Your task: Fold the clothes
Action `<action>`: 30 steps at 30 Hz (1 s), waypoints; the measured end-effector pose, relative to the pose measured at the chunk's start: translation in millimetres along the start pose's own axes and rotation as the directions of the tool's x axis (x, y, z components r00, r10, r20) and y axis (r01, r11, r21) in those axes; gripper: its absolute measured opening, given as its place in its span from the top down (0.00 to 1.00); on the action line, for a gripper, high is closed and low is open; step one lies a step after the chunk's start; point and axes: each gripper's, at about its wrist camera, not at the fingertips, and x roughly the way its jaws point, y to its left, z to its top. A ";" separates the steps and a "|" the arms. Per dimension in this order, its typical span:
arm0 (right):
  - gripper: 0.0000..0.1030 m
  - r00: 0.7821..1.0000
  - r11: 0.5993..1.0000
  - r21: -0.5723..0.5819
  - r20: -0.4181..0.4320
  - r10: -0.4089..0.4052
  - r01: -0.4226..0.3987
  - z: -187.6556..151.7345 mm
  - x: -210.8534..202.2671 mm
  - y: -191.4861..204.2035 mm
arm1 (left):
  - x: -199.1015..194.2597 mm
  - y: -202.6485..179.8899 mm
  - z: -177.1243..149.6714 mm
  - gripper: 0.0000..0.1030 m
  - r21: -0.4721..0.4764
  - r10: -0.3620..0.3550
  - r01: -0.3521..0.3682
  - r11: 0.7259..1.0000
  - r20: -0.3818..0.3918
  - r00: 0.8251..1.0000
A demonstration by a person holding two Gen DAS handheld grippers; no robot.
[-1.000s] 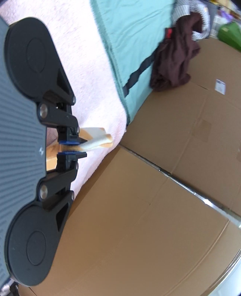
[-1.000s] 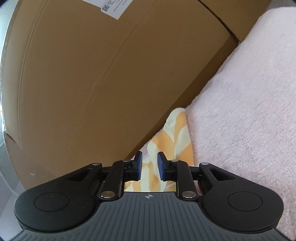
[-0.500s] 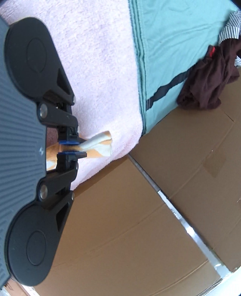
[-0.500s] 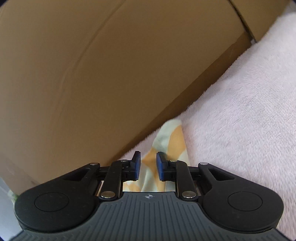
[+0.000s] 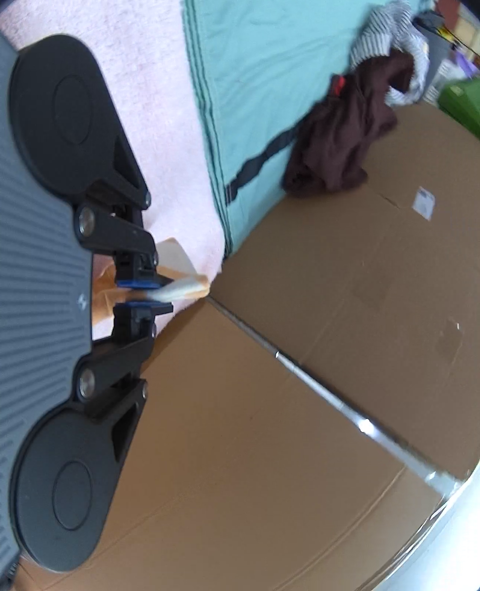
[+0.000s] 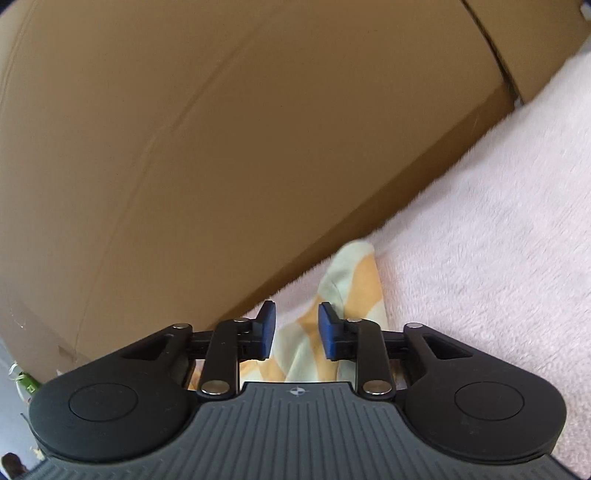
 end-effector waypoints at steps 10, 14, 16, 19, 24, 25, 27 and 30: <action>0.60 0.999 0.999 -0.023 -0.026 0.032 -0.032 -1.0 14.1 9.9 | 11.3 13.4 0.0 1.00 -0.088 0.003 -0.010 0.996 -0.082 0.997; 0.64 0.999 0.999 0.002 -0.007 0.044 -0.044 0.7 17.0 8.3 | 14.7 17.4 0.4 1.00 -0.123 -0.014 0.002 0.992 -0.099 0.995; 0.67 0.999 0.999 0.007 -0.008 0.045 -0.045 0.6 21.5 10.2 | 15.3 20.0 0.9 1.00 -0.147 -0.024 0.008 0.989 -0.105 0.994; 0.87 1.000 0.998 0.057 -0.013 -0.021 0.022 2.5 22.8 8.3 | 18.2 24.8 1.5 1.00 -0.190 -0.040 0.016 0.982 -0.122 0.992; 0.94 0.999 0.988 0.153 -0.030 -0.012 0.016 0.9 1.9 2.4 | 19.9 25.7 2.6 1.00 -0.210 -0.058 0.028 0.977 -0.136 0.989; 0.94 0.999 0.992 0.128 -0.037 -0.007 0.012 -0.9 -3.5 4.6 | 19.8 23.1 2.2 1.00 -0.202 -0.069 0.040 0.979 -0.138 0.988; 0.93 0.997 0.996 0.074 -0.060 0.058 -0.053 -4.0 -12.3 7.3 | 19.5 17.9 1.4 1.00 -0.185 -0.092 0.065 0.981 -0.142 0.986; 0.88 0.984 0.989 0.008 -0.095 0.149 -0.149 -8.4 -14.8 10.8 | 18.4 8.9 0.6 1.00 -0.156 -0.128 0.105 0.982 -0.147 0.981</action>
